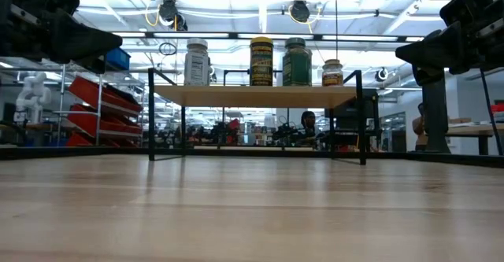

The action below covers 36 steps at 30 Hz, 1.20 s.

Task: Shelf spices

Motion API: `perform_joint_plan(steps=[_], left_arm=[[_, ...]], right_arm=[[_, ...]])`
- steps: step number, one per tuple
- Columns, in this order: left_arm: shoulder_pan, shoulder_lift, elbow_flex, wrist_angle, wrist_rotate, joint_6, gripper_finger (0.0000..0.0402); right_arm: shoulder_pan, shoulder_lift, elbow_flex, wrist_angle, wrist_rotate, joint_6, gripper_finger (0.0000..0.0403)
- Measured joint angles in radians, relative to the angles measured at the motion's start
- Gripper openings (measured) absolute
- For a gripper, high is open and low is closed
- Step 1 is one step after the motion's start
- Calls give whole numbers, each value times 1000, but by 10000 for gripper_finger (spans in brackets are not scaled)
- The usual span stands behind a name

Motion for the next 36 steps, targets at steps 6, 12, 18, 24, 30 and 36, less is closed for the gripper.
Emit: perform_joint_plan(steps=[6,12,18,24,30,36], left_arm=[[0,0,0,3,-10,0,15],[0,0,0,2,-11,0,15],[0,0,0,24,-14,6,15],[0,0,0,24,-13,-34,15],[0,1,28,22,3,-61,15],[0,25,141,9,5,-53,15]], right_arm=[[0,0,0,0,0,0,0],[0,0,0,0,0,0,0],[0,0,0,0,0,0,0],[0,0,0,0,0,0,0],[0,0,0,0,0,0,0],[0,0,0,0,0,0,0]])
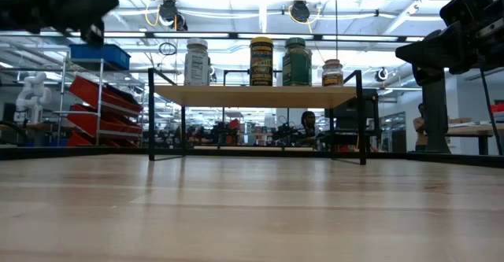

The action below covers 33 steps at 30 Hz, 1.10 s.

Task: Shelf spices
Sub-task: Remove the white seasoning bottle from the shelf

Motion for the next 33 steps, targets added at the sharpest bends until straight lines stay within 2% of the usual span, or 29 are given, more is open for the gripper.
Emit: perform_joint_plan(steps=[7,13,22,25,28,33], left_arm=[[0,141,182,-149,-39,35,15],[0,318,389,-154,-40,109,15],[0,643,908,-492,-75,210,15],[0,731,1036,-582,-88,210,15],[0,784,1067,-609,-103,210,15],[0,834,1008,-612,-103,138,15]], right_arm=[[0,0,0,2,0,0,0],[0,0,0,6,0,0,0],[0,0,0,6,0,0,0],[0,0,0,6,0,35,0],[0,0,0,6,0,134,0],[1,0,0,6,-7,213,0]])
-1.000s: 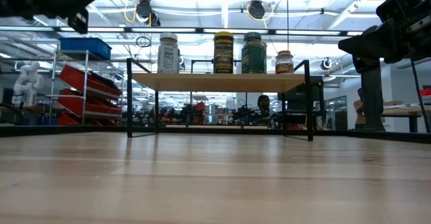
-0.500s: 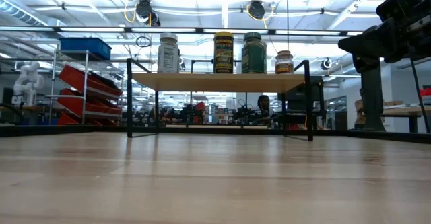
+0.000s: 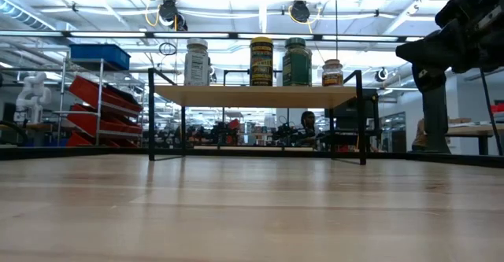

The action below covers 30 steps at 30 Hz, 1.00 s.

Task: Shelf spices
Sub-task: Remove the white seasoning bottle from the shelf

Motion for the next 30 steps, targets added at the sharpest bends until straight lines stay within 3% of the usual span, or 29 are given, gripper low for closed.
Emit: perform_joint_plan(steps=[6,14,20,30], left_arm=[[-5,28,-109,128,-2,-53,15],[-5,22,-158,217,-2,-35,15],[-3,11,-158,214,-2,-55,15],[-3,12,-159,207,24,-58,15]], right_arm=[[0,0,0,0,-20,300,0],[0,14,109,-43,-55,251,0],[0,145,410,-321,-19,151,0],[0,515,995,-662,-10,-74,0]])
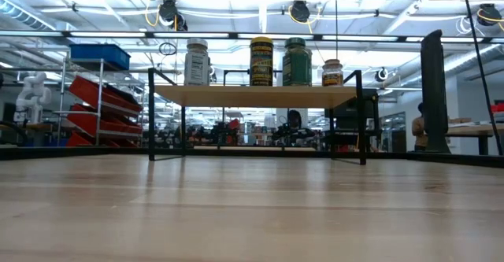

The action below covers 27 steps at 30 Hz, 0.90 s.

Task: Shelf spices
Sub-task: Remove the white seasoning bottle from the shelf

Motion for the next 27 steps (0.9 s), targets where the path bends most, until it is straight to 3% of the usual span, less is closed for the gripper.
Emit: perform_joint_plan(steps=[6,11,15,27], left_arm=[[-1,23,0,-3,54,4,15],[0,42,0,-4,52,-19,15],[0,47,0,-7,13,-64,15],[0,46,0,-28,-137,-79,17]], right_arm=[[0,177,80,-52,2,-12,0],[21,296,78,-114,87,31,0],[84,351,24,-37,160,45,0],[259,300,-216,166,281,45,0]])
